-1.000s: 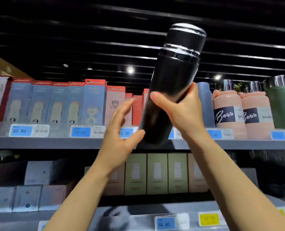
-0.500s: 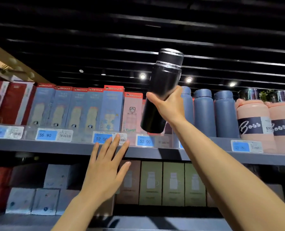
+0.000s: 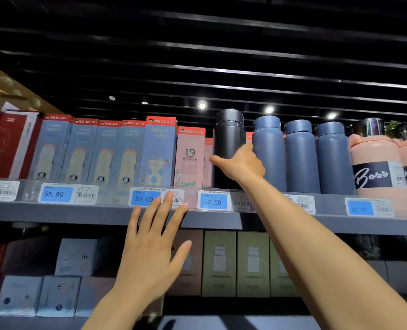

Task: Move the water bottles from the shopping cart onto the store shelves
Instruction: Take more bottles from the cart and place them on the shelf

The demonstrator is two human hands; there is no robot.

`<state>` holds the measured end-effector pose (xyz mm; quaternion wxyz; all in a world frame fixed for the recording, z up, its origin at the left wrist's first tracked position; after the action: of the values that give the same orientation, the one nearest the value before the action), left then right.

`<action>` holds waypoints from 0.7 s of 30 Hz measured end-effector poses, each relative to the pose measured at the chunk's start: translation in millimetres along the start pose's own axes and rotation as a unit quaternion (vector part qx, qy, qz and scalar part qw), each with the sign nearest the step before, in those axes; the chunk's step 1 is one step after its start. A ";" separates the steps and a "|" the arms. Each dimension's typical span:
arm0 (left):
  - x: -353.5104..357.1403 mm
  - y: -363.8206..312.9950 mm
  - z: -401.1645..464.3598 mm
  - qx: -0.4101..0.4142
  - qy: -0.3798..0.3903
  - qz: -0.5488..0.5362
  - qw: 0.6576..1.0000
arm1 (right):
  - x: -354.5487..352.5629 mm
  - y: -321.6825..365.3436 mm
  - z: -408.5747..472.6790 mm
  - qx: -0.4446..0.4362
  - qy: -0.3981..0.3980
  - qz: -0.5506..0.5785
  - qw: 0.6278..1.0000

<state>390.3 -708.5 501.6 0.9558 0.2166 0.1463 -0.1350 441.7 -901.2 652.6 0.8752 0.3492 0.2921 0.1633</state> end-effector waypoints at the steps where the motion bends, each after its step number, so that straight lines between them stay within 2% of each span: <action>1: -0.2 0.1 0.2 0.001 -0.002 0.000 1.000 | 1.2 -0.5 0.9 0.001 -0.009 -0.010 1.000; 8: 1.6 0.1 0.6 0.000 -0.013 -0.002 1.000 | -0.8 0.1 0.0 -0.021 -0.055 -0.076 0.995; 17: 6.9 1.8 0.0 -0.001 -0.015 -0.007 1.000 | -7.4 2.9 -12.1 -0.063 -0.058 -0.113 0.990; 21: 4.9 1.7 0.0 0.008 -0.038 -0.009 0.999 | -18.2 4.1 -28.1 -0.095 -0.072 -0.135 0.984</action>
<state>395.3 -708.0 500.6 0.9576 0.2175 0.1104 -0.1532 409.7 -892.8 646.2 0.9371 0.2327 0.2563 0.0448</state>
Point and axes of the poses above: each hand's wrist, its own z-axis towards the middle knuckle, its own x-axis out of the palm, y = z × x, the point moved 10 cm from there along z, towards the middle knuckle, and after that the axes turned 14 degrees about x, right-handed, at the moved point
